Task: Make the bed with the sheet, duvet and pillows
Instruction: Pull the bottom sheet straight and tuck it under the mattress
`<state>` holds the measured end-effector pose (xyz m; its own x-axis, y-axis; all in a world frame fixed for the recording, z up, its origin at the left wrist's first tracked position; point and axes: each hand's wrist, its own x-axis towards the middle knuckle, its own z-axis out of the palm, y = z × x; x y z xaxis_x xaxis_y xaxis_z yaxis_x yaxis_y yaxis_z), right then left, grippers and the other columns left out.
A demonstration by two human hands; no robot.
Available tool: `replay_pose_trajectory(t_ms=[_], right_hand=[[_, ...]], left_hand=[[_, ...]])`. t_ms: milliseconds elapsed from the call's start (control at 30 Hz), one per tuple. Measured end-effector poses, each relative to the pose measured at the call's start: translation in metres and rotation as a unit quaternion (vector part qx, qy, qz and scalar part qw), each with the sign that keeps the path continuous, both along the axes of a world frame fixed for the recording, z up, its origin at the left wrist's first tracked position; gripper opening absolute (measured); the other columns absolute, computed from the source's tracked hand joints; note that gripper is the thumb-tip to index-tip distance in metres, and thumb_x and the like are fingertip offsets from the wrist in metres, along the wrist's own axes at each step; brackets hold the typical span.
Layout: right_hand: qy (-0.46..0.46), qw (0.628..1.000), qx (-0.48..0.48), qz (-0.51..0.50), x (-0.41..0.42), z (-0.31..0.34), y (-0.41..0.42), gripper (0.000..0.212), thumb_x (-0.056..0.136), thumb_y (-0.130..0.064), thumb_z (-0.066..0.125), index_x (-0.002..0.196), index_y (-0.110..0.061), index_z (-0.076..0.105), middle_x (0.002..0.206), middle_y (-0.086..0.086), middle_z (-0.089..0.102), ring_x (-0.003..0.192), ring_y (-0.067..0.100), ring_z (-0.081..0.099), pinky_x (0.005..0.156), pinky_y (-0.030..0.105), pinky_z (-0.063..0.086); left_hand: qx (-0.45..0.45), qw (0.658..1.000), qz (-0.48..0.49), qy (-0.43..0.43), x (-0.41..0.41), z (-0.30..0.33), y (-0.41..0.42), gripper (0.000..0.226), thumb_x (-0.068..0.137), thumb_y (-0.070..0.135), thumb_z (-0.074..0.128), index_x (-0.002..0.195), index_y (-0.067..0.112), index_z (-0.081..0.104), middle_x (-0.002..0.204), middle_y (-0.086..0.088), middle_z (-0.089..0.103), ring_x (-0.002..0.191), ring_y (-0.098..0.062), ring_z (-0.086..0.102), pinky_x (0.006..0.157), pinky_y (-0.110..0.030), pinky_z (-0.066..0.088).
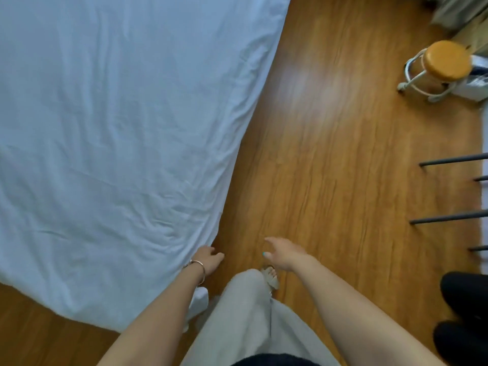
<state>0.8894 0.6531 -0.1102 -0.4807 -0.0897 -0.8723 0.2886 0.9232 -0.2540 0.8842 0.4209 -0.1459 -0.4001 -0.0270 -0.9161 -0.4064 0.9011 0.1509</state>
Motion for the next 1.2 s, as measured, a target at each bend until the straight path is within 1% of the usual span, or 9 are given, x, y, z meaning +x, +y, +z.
replay_pose_trajectory(t_ms=[33,133,233,367,733,833,967,1100,1200], right_hand=[[-0.007,1.000,0.009,-0.028,-0.002,0.001,0.020,0.059,0.100,-0.042,0.043,0.153,-0.023,0.025,0.157,0.003,0.029,0.142,0.023,0.033,0.110,0.036,0.034],[-0.018,0.996,0.018,-0.082,-0.018,0.004,0.064,0.059,0.101,-0.040,0.043,0.153,-0.017,0.026,0.157,0.005,0.030,0.142,0.023,0.033,0.111,0.032,0.032],[-0.047,0.992,0.000,-0.117,-0.038,0.003,0.090,0.060,0.100,-0.038,0.046,0.153,-0.017,0.026,0.157,0.005,0.031,0.141,0.023,0.034,0.111,0.032,0.032],[-0.098,0.983,-0.017,-0.154,-0.099,-0.005,0.116,0.066,0.100,-0.039,0.048,0.154,-0.015,0.020,0.159,0.007,0.024,0.144,0.025,0.028,0.113,0.036,0.028],[-0.080,0.995,0.054,-0.036,-0.363,0.023,0.199,0.070,0.094,-0.051,0.044,0.153,-0.017,0.026,0.159,0.004,0.025,0.144,0.026,0.027,0.115,0.036,0.027],[-0.097,0.994,0.051,-0.024,-0.424,0.024,0.219,0.068,0.094,-0.048,0.046,0.152,-0.018,0.027,0.158,0.004,0.027,0.143,0.026,0.029,0.114,0.036,0.029],[-0.094,0.994,0.035,-0.036,-0.518,0.013,0.258,0.068,0.095,-0.041,0.051,0.153,-0.019,0.024,0.158,0.004,0.026,0.141,0.026,0.032,0.114,0.037,0.030],[-0.040,0.999,0.030,0.000,-0.634,0.006,0.303,0.065,0.096,-0.036,0.050,0.153,-0.018,0.024,0.156,0.005,0.032,0.138,0.027,0.036,0.111,0.037,0.033],[-0.018,0.995,0.031,0.090,-0.721,0.013,0.331,0.060,0.097,-0.036,0.048,0.150,-0.015,0.029,0.151,0.009,0.038,0.134,0.030,0.041,0.107,0.040,0.038]], left_hand=[[0.045,0.999,0.007,-0.020,-0.009,0.008,0.022,0.057,0.092,0.044,0.048,0.142,0.016,0.044,0.155,-0.009,0.030,0.139,-0.028,0.033,0.115,-0.040,0.027],[0.119,0.993,-0.014,0.000,-0.040,0.028,0.088,0.064,0.094,0.041,0.049,0.149,0.016,0.031,0.161,-0.002,0.011,0.146,-0.021,0.019,0.115,-0.035,0.019],[0.132,0.990,-0.033,0.045,-0.070,0.038,0.137,0.063,0.093,0.035,0.053,0.149,0.020,0.029,0.161,-0.003,0.011,0.146,-0.021,0.019,0.115,-0.033,0.019],[0.099,0.987,-0.125,-0.031,-0.139,0.033,0.169,0.060,0.093,0.040,0.050,0.148,0.020,0.032,0.154,-0.005,0.030,0.139,-0.025,0.032,0.112,-0.038,0.028],[0.126,0.977,-0.142,-0.095,-0.391,0.058,0.223,0.054,0.098,0.042,0.038,0.142,0.012,0.044,0.148,-0.008,0.041,0.132,-0.025,0.041,0.110,-0.037,0.032],[0.109,0.987,-0.094,-0.075,-0.439,0.046,0.233,0.045,0.096,0.041,0.042,0.129,0.014,0.056,0.135,-0.007,0.053,0.121,-0.025,0.049,0.106,-0.038,0.038],[0.107,0.993,0.012,-0.042,-0.515,0.027,0.262,0.024,0.095,0.037,0.043,0.103,0.018,0.057,0.105,-0.001,0.054,0.088,-0.016,0.052,0.078,-0.028,0.043],[0.090,0.986,0.136,0.033,-0.603,0.023,0.306,0.034,0.096,0.036,0.043,0.123,0.020,0.055,0.119,-0.002,0.056,0.107,-0.021,0.054,0.092,-0.033,0.044],[0.075,0.968,0.230,0.071,-0.658,0.030,0.344,0.026,0.095,0.029,0.042,0.114,0.019,0.058,0.119,-0.003,0.059,0.102,-0.021,0.054,0.087,-0.031,0.043]])
